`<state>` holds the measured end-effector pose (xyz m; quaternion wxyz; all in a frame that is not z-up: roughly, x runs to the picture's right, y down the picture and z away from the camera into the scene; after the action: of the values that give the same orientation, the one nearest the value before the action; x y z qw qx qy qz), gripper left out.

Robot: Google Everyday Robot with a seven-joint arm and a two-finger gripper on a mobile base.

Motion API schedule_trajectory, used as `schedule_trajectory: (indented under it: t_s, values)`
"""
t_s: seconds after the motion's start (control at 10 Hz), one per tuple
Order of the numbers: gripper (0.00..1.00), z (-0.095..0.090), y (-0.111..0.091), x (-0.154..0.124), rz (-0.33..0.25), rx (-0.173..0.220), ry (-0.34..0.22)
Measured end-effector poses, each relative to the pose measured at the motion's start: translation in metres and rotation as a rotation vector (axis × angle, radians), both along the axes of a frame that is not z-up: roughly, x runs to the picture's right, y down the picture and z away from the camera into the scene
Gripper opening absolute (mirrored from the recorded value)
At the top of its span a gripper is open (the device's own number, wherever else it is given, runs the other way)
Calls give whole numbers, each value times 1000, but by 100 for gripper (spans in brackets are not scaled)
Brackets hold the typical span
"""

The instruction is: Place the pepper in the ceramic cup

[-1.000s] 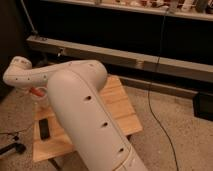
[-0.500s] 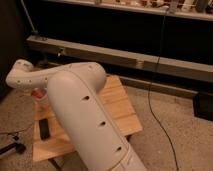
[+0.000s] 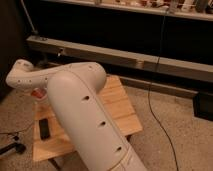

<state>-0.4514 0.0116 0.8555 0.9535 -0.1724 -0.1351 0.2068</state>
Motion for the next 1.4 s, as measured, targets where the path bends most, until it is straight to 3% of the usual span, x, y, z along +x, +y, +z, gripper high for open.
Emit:
schedule_trajectory:
  t_s: [0.7,1.3,1.4]
  values:
    - [4,-7,2,23,-63,21,50]
    - [0,-8,0,26,-54,19,58]
    - [7,-8,0,26,-55,19,58]
